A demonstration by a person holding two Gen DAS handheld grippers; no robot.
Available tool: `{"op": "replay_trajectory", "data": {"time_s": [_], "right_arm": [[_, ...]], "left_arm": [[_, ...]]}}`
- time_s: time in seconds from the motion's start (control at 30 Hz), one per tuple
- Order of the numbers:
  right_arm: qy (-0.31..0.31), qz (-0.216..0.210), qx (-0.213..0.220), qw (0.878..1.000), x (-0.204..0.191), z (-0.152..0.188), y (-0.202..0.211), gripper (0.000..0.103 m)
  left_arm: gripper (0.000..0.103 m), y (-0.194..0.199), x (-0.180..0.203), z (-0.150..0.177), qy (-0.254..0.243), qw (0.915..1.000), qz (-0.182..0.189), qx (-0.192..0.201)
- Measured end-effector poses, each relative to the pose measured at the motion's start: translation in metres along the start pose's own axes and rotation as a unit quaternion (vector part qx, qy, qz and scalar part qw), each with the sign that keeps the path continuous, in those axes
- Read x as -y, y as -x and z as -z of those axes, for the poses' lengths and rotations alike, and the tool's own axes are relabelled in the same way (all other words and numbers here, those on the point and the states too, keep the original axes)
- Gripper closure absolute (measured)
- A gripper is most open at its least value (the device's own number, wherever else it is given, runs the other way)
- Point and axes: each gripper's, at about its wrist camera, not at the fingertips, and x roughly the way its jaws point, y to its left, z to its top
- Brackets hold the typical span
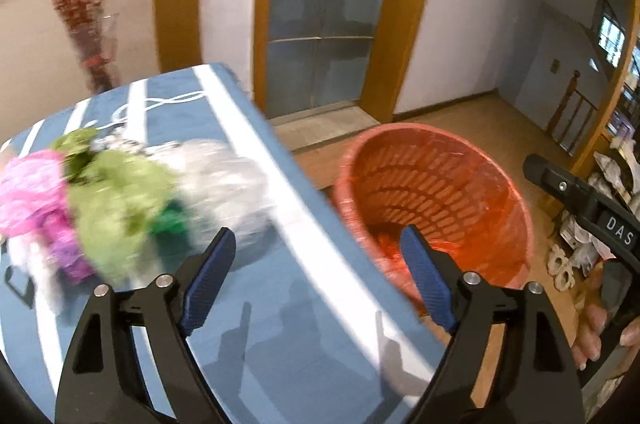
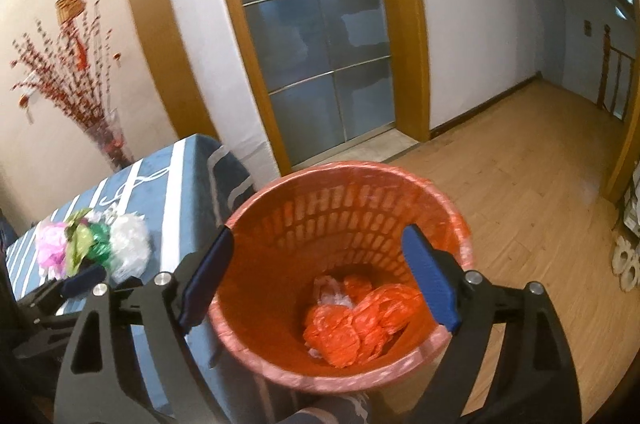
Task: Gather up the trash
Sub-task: 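Grasp a clear plastic bag with the right tool while the left tool grasps white paper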
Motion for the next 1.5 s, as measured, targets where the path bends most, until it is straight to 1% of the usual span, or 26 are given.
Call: {"op": "replay_trajectory", "data": {"time_s": [0.2,0.3,0.4,0.47,0.57,0.63,0.73,0.93,1.03,1.2,1.27,1.37,1.43,1.47,1.5], "right_arm": [[0.035,-0.028,-0.012,0.999,-0.043,0.007,0.000,0.019],[0.054,-0.042,-0.019,0.997,-0.067,0.011,-0.001,0.019],[0.075,-0.056,-0.022,0.995,-0.092,0.015,-0.003,0.019],[0.085,-0.066,-0.024,0.994,-0.105,0.017,-0.003,0.019],[0.100,-0.078,-0.026,0.992,-0.126,0.019,-0.007,0.020],[0.104,-0.085,-0.031,0.990,-0.137,0.019,-0.014,0.026],[0.101,-0.095,-0.053,0.989,-0.153,0.019,-0.033,0.034],[0.112,-0.093,-0.082,0.986,-0.182,0.017,-0.069,0.042],[0.122,-0.093,-0.096,0.983,-0.195,0.017,-0.087,0.043],[0.127,-0.109,-0.125,0.978,-0.209,0.019,-0.109,0.045],[0.136,-0.106,-0.133,0.976,-0.214,0.021,-0.117,0.045],[0.144,-0.109,-0.147,0.972,-0.219,0.025,-0.126,0.051],[0.148,-0.117,-0.156,0.970,-0.222,0.028,-0.130,0.061],[0.152,-0.120,-0.157,0.968,-0.224,0.029,-0.130,0.064],[0.156,-0.121,-0.157,0.968,-0.226,0.030,-0.130,0.069]], "left_arm": [[0.017,0.031,-0.053,0.008,0.044,0.9972,-0.054,0.028],[0.017,0.047,-0.084,0.015,0.067,0.9931,-0.088,0.041],[0.017,0.055,-0.107,0.022,0.076,0.9896,-0.114,0.043],[0.017,0.059,-0.126,0.027,0.084,0.9855,-0.140,0.044],[0.017,0.064,-0.149,0.035,0.103,0.9803,-0.164,0.041],[0.017,0.069,-0.163,0.039,0.115,0.9769,-0.175,0.043],[0.017,0.073,-0.183,0.044,0.128,0.9729,-0.188,0.042],[0.017,0.077,-0.204,0.055,0.140,0.9696,-0.197,0.039],[0.017,0.078,-0.210,0.058,0.145,0.9694,-0.195,0.037],[0.017,0.075,-0.216,0.060,0.149,0.9701,-0.189,0.034],[0.017,0.072,-0.217,0.061,0.150,0.9707,-0.185,0.031],[0.017,0.068,-0.217,0.061,0.149,0.9718,-0.181,0.028],[0.017,0.067,-0.218,0.062,0.150,0.9722,-0.178,0.026],[0.017,0.066,-0.218,0.062,0.151,0.9722,-0.177,0.025],[0.017,0.065,-0.218,0.062,0.152,0.9723,-0.176,0.024]]}}
